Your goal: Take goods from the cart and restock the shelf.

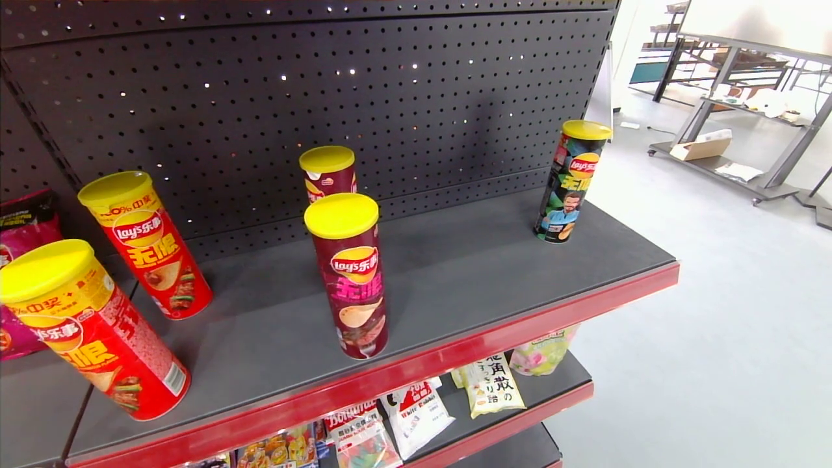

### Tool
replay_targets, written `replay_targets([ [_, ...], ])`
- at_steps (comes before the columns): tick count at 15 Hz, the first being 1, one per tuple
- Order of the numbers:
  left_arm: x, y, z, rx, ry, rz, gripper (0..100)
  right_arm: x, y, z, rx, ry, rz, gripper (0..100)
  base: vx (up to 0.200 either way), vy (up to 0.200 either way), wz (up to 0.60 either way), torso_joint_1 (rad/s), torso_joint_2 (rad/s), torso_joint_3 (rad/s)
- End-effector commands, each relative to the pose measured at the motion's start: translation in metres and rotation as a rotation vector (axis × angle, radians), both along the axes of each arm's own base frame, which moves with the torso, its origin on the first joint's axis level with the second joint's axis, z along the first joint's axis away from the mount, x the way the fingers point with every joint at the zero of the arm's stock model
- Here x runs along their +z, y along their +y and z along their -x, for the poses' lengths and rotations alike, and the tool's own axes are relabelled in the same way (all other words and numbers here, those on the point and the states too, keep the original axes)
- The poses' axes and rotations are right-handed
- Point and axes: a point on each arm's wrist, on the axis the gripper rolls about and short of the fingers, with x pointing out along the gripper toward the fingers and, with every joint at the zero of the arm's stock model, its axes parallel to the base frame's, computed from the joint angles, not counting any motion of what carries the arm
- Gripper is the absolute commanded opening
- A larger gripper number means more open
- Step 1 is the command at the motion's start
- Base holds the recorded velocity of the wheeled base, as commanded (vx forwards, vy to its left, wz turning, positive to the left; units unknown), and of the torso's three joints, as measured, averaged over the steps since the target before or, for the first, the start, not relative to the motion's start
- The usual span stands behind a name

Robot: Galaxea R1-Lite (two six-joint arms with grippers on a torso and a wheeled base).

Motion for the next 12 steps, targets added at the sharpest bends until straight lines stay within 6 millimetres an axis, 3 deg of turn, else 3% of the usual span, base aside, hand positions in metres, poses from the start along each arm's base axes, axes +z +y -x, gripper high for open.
replay_targets([
  [1,-0.043,0.009,0.049,0.108,0.008,0.011,100,0.0,0.0,0.0,0.001,0.0,0.0,100,0.0,0.0,0.0,0.0,0.0,0.0],
  [5,-0.083,0.009,0.068,0.249,0.079,-0.002,100,0.0,0.0,0.0,0.001,0.0,0.0,100,0.0,0.0,0.0,0.0,0.0,0.0],
  [9,-0.099,0.003,0.073,0.368,0.089,0.117,100,0.0,0.0,0.0,0.004,0.0,0.002,100,0.0,0.0,0.0,0.0,0.0,0.0],
  [12,-0.116,0.003,0.075,0.371,0.079,0.115,100,0.0,0.0,0.0,0.001,0.0,0.005,100,0.0,0.0,0.0,0.0,0.0,0.0],
])
